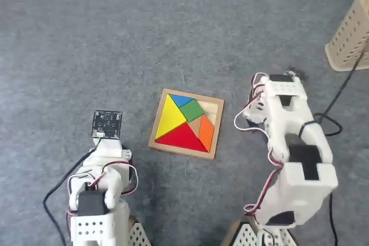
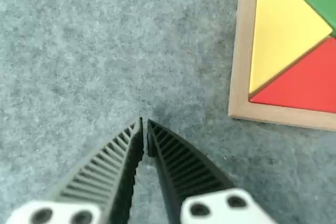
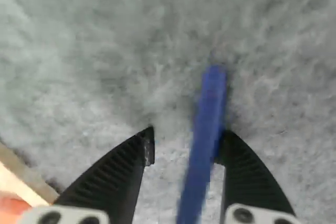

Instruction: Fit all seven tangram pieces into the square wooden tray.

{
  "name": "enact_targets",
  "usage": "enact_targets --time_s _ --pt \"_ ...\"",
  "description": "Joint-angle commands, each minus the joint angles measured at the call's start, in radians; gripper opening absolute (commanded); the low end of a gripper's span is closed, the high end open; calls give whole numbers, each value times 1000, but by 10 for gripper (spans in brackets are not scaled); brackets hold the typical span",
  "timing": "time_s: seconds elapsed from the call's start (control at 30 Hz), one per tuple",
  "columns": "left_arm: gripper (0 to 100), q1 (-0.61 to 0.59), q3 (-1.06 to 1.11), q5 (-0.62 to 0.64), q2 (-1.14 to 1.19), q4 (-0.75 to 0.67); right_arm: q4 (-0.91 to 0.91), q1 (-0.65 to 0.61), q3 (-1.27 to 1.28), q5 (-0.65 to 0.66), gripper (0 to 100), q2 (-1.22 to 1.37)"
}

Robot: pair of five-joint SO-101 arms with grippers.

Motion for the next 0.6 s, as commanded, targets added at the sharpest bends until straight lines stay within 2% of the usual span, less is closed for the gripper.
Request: enact_targets --time_s 0.0,0.17,0.27,0.4,0.57 --pt "17 5 -10 -3 -18 6 -1 28 -61 -15 191 7" --pt "17 5 -10 -3 -18 6 1 42 -72 -3 187 16" --pt "17 5 -10 -3 -18 6 1 38 -71 78 177 16" --pt "17 5 -10 -3 -18 6 -1 42 -71 150 90 15" --pt "17 5 -10 -3 -18 6 -8 41 -71 261 35 16"
